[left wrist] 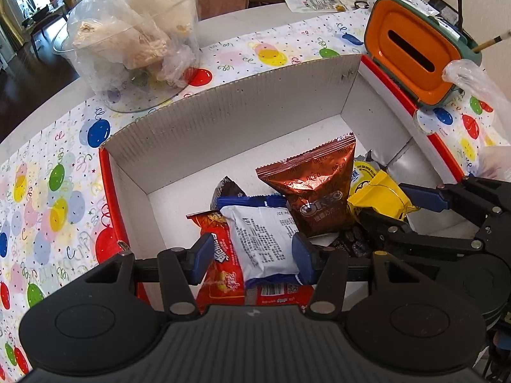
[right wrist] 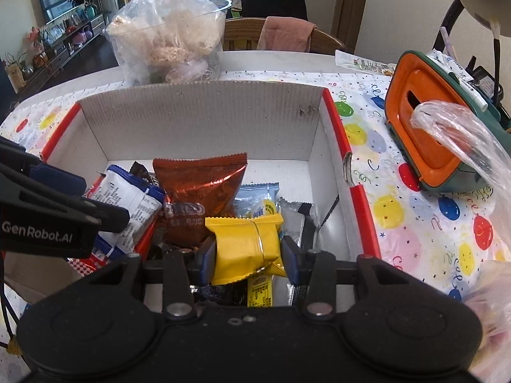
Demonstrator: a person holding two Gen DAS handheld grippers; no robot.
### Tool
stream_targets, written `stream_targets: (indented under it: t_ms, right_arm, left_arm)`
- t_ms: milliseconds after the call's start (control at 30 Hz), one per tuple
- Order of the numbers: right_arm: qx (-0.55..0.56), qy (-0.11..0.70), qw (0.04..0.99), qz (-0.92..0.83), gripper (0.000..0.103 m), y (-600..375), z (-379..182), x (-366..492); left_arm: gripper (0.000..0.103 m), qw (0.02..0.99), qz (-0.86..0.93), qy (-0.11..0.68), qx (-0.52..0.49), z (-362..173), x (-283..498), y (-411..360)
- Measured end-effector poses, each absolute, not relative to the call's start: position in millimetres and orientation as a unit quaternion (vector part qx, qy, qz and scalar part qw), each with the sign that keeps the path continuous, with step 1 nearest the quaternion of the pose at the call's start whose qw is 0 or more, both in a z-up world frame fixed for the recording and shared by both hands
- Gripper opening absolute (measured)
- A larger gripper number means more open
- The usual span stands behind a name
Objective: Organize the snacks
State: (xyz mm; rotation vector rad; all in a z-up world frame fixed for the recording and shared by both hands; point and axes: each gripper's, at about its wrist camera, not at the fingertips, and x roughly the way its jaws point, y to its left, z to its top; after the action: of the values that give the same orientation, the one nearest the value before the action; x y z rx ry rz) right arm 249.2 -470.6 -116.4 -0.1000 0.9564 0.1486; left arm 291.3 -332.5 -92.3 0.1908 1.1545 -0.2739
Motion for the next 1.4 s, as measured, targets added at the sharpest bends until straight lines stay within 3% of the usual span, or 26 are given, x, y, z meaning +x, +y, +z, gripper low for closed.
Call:
stream_targets:
  t_ms: [433, 700, 933, 1100, 1400]
  right_arm:
    - [-0.024, 0.455, 0.887, 0.080, 0.052, -474.9, -103.5, 238.3]
    - [-0.004, 0.431, 0.898, 0.084, 0.062, -476.5, -78.3, 218.7]
    - [0.008, 0.401, 0.911, 0.096, 0.065, -470.7, -52.1, 196.8]
    - [0.018, 0.381, 0.919, 0.105, 0.078, -464.6, -36.7, 181.4]
    - [0.034, 0.341, 0.931, 0.122, 0.089, -451.3, -12.7, 154.1]
  left_arm:
    - [0.055, 0.829, -0.132, 0.539, 0.068, -84.6, 282.6, -321.0]
    - [0.061, 0.846, -0.142, 0.511, 0.055, -64.4, 264.0, -309.1]
    - [0.067, 0.865, -0.151, 0.476, 0.051, -41.5, 242.1, -298.3]
    - [0.069, 0.874, -0.157, 0.458, 0.043, -27.3, 227.6, -286.4]
    - [0.076, 0.888, -0.156, 0.432, 0.020, -5.5, 199.4, -253.6]
